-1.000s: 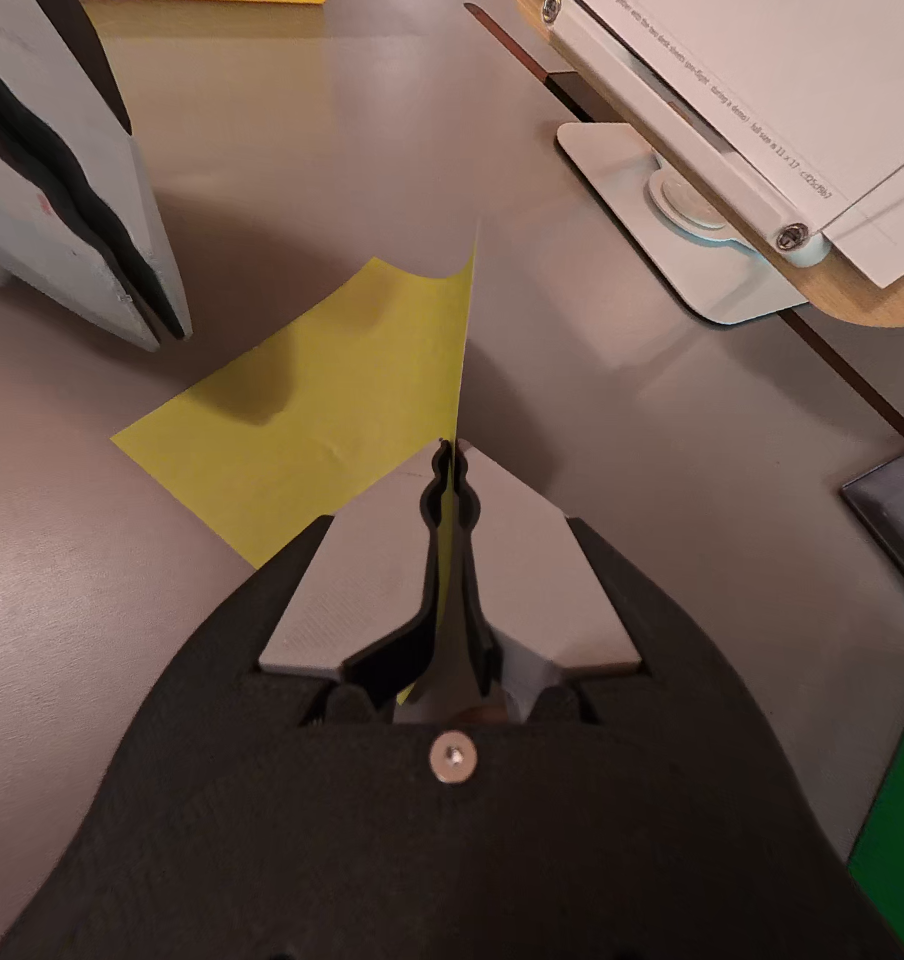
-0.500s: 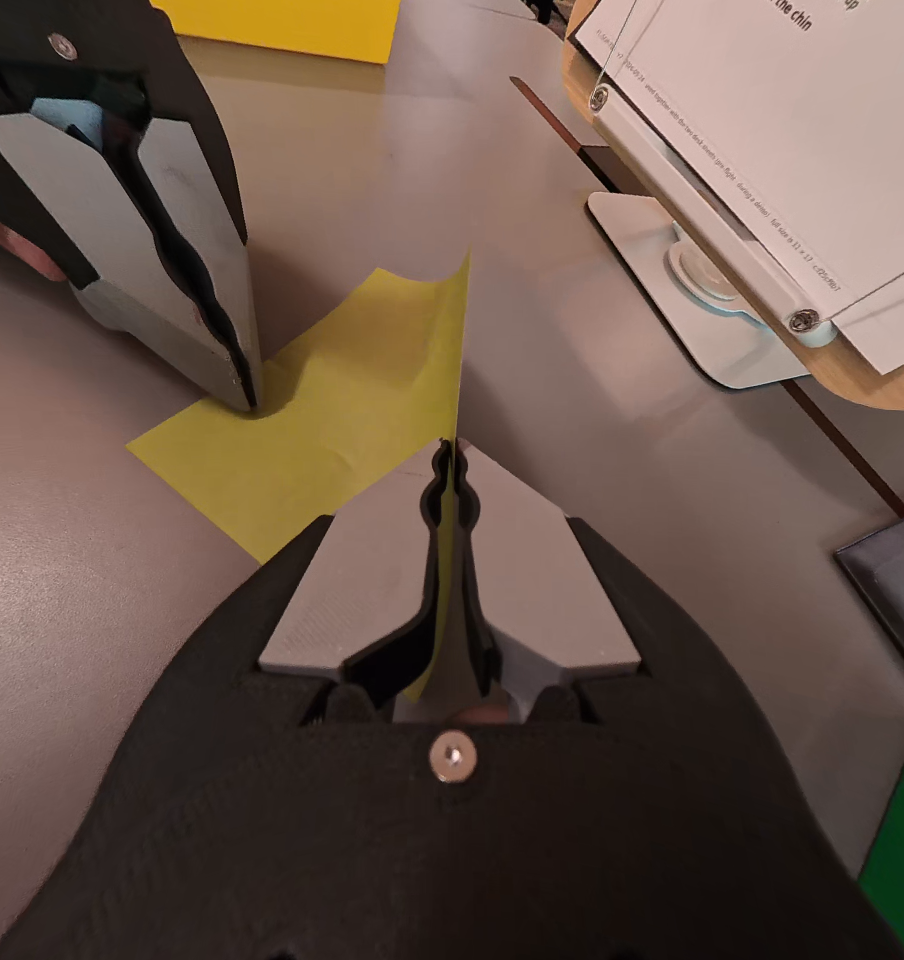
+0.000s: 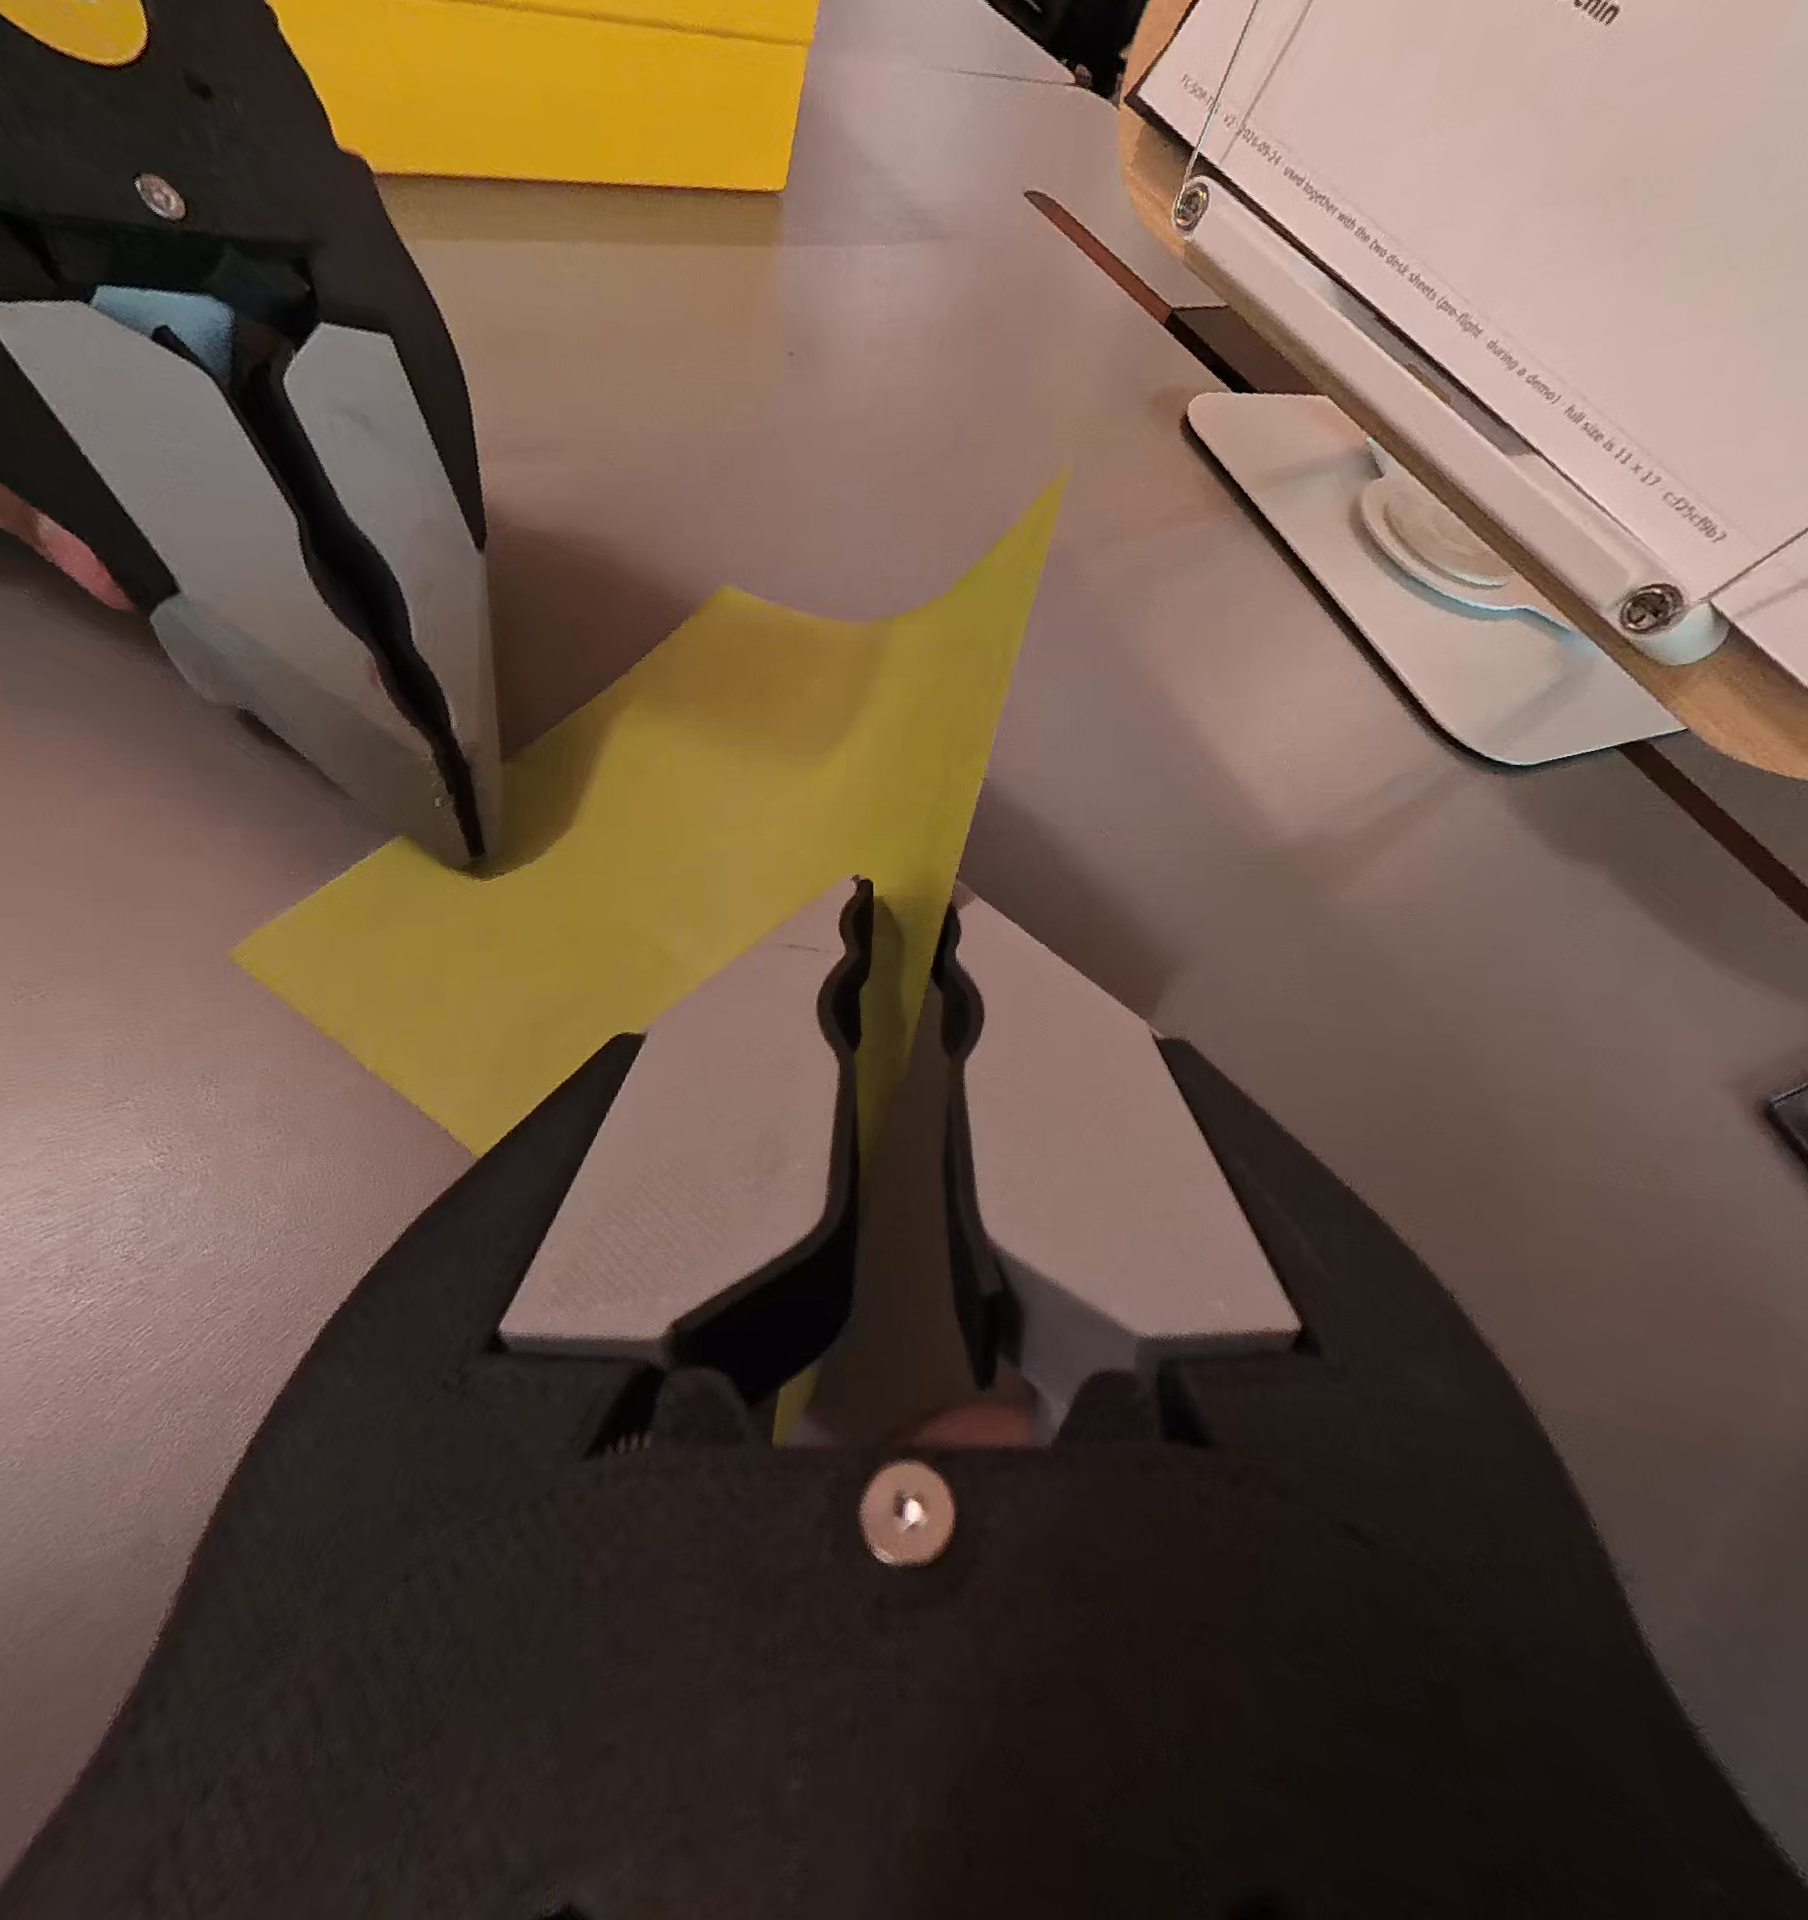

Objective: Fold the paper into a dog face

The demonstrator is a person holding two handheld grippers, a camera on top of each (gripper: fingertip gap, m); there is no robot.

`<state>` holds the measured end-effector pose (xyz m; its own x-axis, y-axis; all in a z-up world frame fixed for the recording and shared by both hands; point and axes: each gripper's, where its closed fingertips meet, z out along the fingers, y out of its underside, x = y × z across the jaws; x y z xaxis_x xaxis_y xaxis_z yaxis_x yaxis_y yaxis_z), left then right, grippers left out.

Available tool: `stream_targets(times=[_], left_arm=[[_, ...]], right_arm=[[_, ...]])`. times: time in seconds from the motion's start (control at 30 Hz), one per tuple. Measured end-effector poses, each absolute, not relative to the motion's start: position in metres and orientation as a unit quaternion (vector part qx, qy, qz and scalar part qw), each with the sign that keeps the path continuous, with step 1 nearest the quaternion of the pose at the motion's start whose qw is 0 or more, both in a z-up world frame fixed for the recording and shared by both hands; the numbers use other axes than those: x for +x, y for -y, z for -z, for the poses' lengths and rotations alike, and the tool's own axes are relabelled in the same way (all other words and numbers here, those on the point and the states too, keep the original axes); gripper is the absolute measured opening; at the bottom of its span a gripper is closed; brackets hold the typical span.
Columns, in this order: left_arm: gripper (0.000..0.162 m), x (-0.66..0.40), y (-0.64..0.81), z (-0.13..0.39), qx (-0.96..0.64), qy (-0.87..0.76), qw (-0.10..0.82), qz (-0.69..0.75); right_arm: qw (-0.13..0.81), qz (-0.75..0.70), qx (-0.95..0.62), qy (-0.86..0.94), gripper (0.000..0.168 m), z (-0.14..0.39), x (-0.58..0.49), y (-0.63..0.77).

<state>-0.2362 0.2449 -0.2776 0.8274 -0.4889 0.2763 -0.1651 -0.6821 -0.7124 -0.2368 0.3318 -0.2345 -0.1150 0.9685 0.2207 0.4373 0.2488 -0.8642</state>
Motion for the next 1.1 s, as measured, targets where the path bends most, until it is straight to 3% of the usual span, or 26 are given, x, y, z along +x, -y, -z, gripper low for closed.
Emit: stream_targets(times=[0.3,0.37,0.47,0.77,0.93,1.1], left_arm=[[0.000,-0.234,-0.242,0.277,-0.886,-0.190,0.350,0.237],[0.000,-0.232,-0.240,0.277,-0.885,-0.197,0.348,0.238],[0.000,-0.232,-0.240,0.277,-0.885,-0.197,0.349,0.236],[0.000,-0.250,-0.249,0.277,-0.894,-0.126,0.355,0.242],[0.000,-0.245,-0.244,0.277,-0.893,-0.158,0.357,0.222],[0.000,-0.224,-0.226,0.255,-0.855,-0.247,0.386,0.242]], right_arm=[[0.389,-0.381,-0.531,0.649,0.019,0.223,-0.248,-0.330],[0.379,-0.382,-0.535,0.652,0.017,0.227,-0.249,-0.328],[0.368,-0.382,-0.524,0.666,0.000,0.229,-0.246,-0.323],[0.424,-0.344,-0.388,0.742,0.000,0.214,-0.222,-0.292],[0.441,-0.247,-0.314,0.804,0.000,0.235,-0.221,-0.272],[0.452,-0.212,-0.344,0.795,0.000,0.239,-0.225,-0.289]])
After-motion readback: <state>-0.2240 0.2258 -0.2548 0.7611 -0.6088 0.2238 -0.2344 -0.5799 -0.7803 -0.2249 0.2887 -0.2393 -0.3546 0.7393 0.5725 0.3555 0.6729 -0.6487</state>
